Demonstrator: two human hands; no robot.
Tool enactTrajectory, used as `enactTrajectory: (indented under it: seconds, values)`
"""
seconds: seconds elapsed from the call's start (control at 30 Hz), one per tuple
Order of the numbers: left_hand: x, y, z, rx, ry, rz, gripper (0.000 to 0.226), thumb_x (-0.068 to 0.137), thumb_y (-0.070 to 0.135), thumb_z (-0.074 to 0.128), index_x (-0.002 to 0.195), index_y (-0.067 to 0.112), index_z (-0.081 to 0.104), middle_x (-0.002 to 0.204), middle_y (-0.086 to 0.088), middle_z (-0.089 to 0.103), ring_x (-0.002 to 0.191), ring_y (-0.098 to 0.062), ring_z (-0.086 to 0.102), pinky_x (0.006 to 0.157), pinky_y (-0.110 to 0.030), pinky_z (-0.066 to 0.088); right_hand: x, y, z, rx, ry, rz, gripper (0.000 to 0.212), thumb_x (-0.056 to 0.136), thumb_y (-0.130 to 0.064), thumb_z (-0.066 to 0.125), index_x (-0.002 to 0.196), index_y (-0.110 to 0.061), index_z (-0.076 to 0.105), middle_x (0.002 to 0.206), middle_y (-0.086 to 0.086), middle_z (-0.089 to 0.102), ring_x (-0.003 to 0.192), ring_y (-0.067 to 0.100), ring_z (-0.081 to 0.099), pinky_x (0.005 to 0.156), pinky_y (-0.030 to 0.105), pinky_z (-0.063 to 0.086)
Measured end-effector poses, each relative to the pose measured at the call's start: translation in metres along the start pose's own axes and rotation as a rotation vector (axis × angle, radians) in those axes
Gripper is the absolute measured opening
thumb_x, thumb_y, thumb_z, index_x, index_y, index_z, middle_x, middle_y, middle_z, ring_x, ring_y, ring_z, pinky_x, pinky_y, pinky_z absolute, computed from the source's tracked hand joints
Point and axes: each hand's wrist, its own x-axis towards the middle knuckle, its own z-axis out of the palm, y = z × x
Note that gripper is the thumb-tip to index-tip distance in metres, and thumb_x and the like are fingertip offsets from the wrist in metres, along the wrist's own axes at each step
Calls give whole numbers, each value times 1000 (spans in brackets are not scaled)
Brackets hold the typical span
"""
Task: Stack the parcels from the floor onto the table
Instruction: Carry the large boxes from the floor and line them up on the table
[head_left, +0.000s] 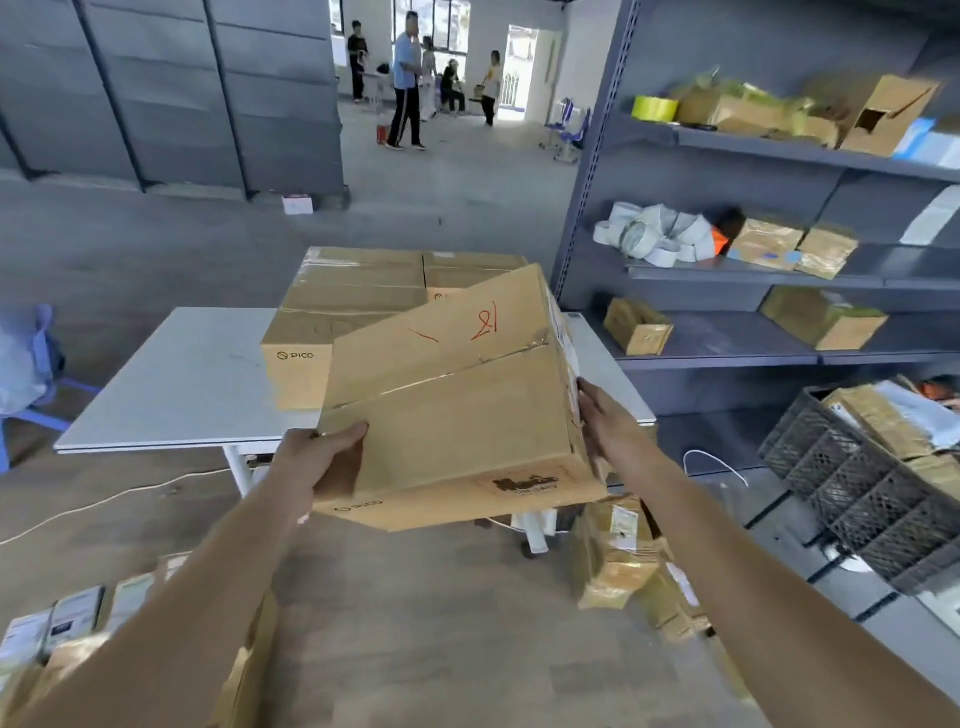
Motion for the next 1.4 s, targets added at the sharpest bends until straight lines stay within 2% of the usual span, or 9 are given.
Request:
enactTrajectory:
  seconds: [0.17, 0.37, 0.53, 0.8, 0.9, 1.07, 1.17, 1.3, 1.4]
  values:
    - [56, 27, 52, -18, -70, -33, 51, 65, 31, 87, 102, 2, 68, 101, -14, 70, 95, -33, 67, 88, -53, 53, 74, -8, -15, -138, 124, 80, 38, 99, -11, 31, 121, -13, 62, 118, 19, 63, 100, 35, 61, 80, 37, 49]
    - [108, 55, 110, 6, -74, -3, 47, 67, 20, 86, 104, -1, 65, 103, -17, 69, 95, -32, 66, 86, -46, 54, 122, -24, -36, 74, 124, 304, 56, 96, -64, 28, 117, -24, 60, 125, 3, 58, 116, 26, 52, 97, 46, 42]
    - [138, 76, 153, 69, -130, 43, 22, 75, 13, 77, 92, 6, 65, 93, -14, 66, 79, -27, 64, 59, -28, 49, 157, -24, -67, 229, 174, 328, 68, 93, -67, 35, 129, -14, 58, 130, 10, 60, 121, 31, 55, 106, 53, 40]
    - [184, 114, 205, 199, -108, 91, 10, 87, 12, 59, 96, 9, 60, 86, -9, 60, 74, -20, 56, 59, -26, 40, 229, -11, -104, 155, 32, 334, 64, 80, -75, 52, 109, -19, 67, 103, 7, 73, 99, 30, 67, 90, 45, 52]
    - [197, 122, 220, 235, -19, 80, 18, 88, 15, 56, 104, 7, 58, 96, -14, 59, 88, -29, 58, 72, -31, 44, 266, 3, -106, 135, -1, 356, 61, 81, -66, 61, 117, -17, 62, 110, 8, 69, 104, 30, 63, 97, 49, 49]
    - [209, 132, 234, 289, 212, 91, 12, 85, 11, 51, 92, 6, 58, 86, -12, 56, 71, -23, 50, 57, -27, 35, 323, 14, -94, 101, -77, 367, 49, 89, -58, 57, 113, -16, 62, 108, 5, 70, 98, 24, 63, 75, 35, 49]
    - [214, 131, 237, 355, 266, 99, 10, 85, 10, 47, 85, 7, 56, 104, -20, 59, 84, -31, 53, 69, -35, 44, 351, 19, -82, 50, -103, 352, 55, 91, -60, 51, 118, -13, 61, 115, 6, 67, 104, 26, 61, 91, 40, 49]
    - [223, 122, 237, 643, 181, 186, 47, 85, 10, 46, 131, 12, 46, 118, -20, 53, 107, -39, 53, 89, -46, 50, 373, 31, -65, -50, -185, 279, 40, 101, -37, 45, 127, -10, 57, 120, 10, 63, 109, 31, 59, 89, 40, 48]
    - [231, 114, 231, 933, -55, 302, 53, 85, 17, 51, 137, 21, 39, 118, -11, 53, 120, -34, 47, 95, -41, 45, 376, 42, -45, -146, -235, 228, 34, 94, -4, 42, 125, -7, 58, 112, 13, 66, 103, 30, 62, 90, 42, 51]
